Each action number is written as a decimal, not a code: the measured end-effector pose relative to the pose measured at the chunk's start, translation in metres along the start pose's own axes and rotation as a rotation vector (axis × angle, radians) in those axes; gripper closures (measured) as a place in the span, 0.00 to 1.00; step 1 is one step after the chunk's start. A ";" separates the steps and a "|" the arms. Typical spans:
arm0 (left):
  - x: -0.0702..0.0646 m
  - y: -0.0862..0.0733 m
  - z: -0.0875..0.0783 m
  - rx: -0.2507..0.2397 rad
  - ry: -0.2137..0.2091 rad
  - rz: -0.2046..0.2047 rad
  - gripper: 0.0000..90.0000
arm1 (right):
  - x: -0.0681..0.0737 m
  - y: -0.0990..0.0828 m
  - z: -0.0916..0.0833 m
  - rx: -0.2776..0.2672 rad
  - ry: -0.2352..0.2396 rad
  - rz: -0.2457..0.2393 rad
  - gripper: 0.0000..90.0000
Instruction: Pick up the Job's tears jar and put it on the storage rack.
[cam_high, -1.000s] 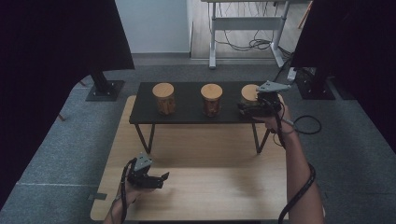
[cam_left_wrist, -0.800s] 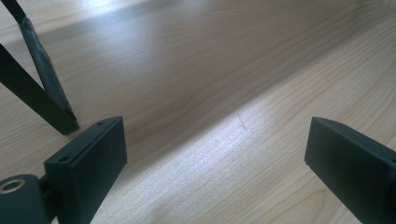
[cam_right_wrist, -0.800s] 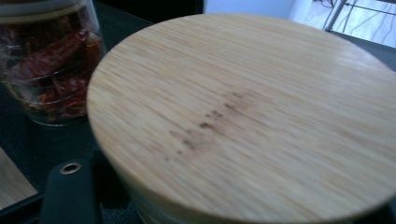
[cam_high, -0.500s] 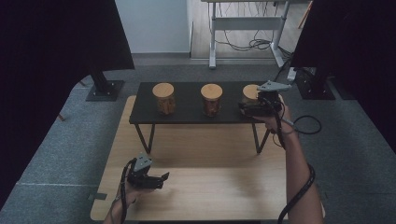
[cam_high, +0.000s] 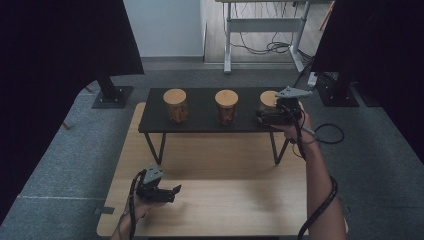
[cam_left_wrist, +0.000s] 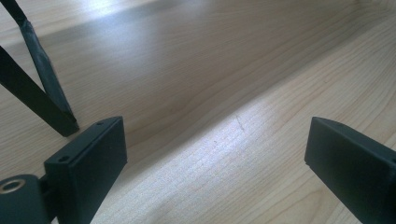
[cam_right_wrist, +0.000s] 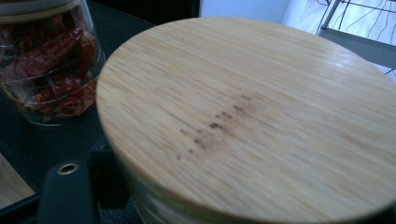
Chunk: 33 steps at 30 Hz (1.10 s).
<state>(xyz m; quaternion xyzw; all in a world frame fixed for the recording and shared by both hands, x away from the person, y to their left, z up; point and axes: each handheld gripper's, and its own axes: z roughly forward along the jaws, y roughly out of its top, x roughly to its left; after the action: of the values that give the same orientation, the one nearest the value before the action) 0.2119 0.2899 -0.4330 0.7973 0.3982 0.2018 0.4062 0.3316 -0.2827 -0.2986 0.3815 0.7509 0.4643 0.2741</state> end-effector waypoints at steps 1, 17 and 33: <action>0.000 0.000 0.000 0.000 0.000 0.000 0.06 | 0.000 0.000 0.000 0.000 0.000 0.000 0.26; -0.001 0.000 -0.004 -0.015 0.000 -0.006 0.06 | 0.005 -0.002 -0.005 0.006 -0.018 0.015 0.07; 0.000 -0.001 -0.006 -0.022 0.000 -0.012 0.06 | 0.022 -0.022 -0.019 -0.049 -0.050 0.048 0.02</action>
<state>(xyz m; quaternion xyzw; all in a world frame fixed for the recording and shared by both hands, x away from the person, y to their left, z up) 0.2071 0.2932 -0.4299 0.7904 0.4009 0.2037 0.4160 0.2980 -0.2800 -0.3116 0.4040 0.7229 0.4791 0.2909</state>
